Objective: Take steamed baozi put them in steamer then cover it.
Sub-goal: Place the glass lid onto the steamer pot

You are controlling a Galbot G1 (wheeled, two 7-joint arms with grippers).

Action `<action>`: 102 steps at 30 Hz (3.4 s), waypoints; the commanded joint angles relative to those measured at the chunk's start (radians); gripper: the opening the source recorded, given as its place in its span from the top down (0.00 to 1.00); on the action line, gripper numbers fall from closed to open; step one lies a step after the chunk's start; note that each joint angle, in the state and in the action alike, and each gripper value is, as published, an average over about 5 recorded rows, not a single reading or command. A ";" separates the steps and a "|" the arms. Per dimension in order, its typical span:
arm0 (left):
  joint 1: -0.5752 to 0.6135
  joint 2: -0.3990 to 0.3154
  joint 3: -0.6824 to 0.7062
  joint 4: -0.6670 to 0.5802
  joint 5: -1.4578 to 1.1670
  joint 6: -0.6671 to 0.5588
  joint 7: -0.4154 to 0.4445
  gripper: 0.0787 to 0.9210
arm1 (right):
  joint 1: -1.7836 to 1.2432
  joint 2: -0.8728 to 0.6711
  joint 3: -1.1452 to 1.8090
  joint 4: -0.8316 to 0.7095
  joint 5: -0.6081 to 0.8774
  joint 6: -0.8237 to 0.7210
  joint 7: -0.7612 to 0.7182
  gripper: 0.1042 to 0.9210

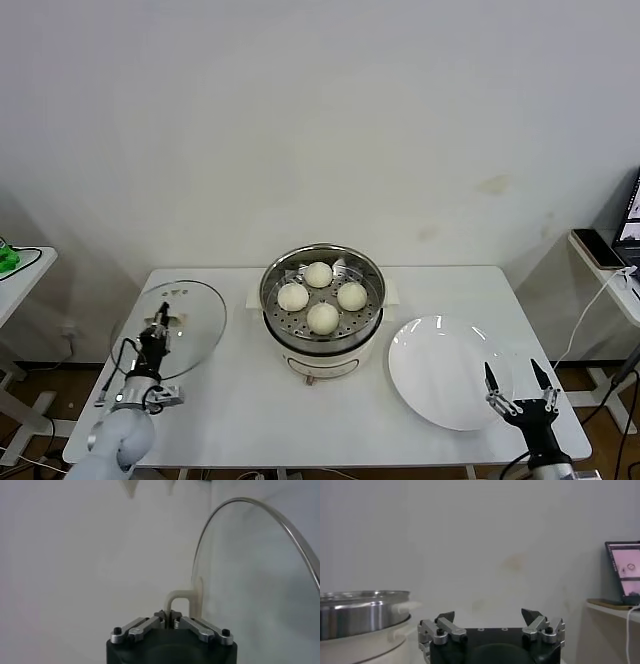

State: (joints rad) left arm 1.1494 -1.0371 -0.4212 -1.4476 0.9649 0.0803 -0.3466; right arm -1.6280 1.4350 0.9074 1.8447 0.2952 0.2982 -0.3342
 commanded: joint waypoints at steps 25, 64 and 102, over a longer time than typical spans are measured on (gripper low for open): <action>-0.326 0.098 0.400 -0.455 -0.125 0.431 0.333 0.94 | 0.043 0.116 -0.040 -0.029 -0.277 -0.020 0.105 0.12; -0.384 -0.368 0.618 -0.294 0.412 0.554 0.634 0.94 | 0.079 0.144 -0.091 -0.078 -0.380 -0.019 0.143 0.12; -0.343 -0.392 0.592 -0.257 0.451 0.518 0.628 0.94 | 0.076 0.143 -0.120 -0.079 -0.379 -0.012 0.129 0.12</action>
State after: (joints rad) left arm 0.8056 -1.4249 0.1698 -1.7085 1.4104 0.6001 0.2825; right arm -1.5527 1.5780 0.7880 1.7636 -0.0845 0.2857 -0.2039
